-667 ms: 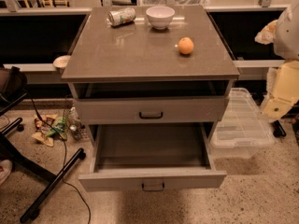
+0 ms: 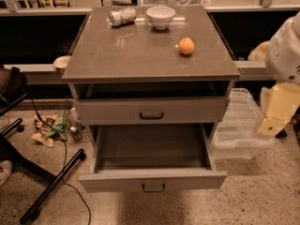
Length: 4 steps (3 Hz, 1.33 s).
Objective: Close middle drawer
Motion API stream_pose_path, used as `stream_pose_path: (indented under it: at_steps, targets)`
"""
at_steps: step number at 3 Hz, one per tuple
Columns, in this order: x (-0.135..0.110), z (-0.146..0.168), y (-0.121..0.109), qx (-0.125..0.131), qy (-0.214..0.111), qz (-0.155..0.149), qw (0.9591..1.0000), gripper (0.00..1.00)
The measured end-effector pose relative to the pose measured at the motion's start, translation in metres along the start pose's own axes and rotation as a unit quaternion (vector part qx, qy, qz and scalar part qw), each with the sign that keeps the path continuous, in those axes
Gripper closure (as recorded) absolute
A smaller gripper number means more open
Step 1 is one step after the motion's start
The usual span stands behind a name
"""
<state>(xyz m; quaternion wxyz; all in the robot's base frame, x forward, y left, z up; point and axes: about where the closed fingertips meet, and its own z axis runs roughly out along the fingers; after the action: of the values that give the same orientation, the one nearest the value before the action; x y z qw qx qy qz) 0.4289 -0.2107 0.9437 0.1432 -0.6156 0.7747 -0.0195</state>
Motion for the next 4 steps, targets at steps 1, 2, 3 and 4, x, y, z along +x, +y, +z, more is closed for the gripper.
stream_pose_path:
  at_steps: [1,2,3,4]
  targets:
    - [0.003,0.053,0.031,-0.031,0.001,-0.018,0.9994,0.0]
    - [0.009,0.07,0.043,-0.046,0.009,-0.018,0.9987,0.0]
    - [0.008,0.071,0.043,-0.047,0.007,-0.019,0.9987,0.0]
    - [0.009,0.084,0.045,-0.057,0.003,-0.023,0.9981,0.0]
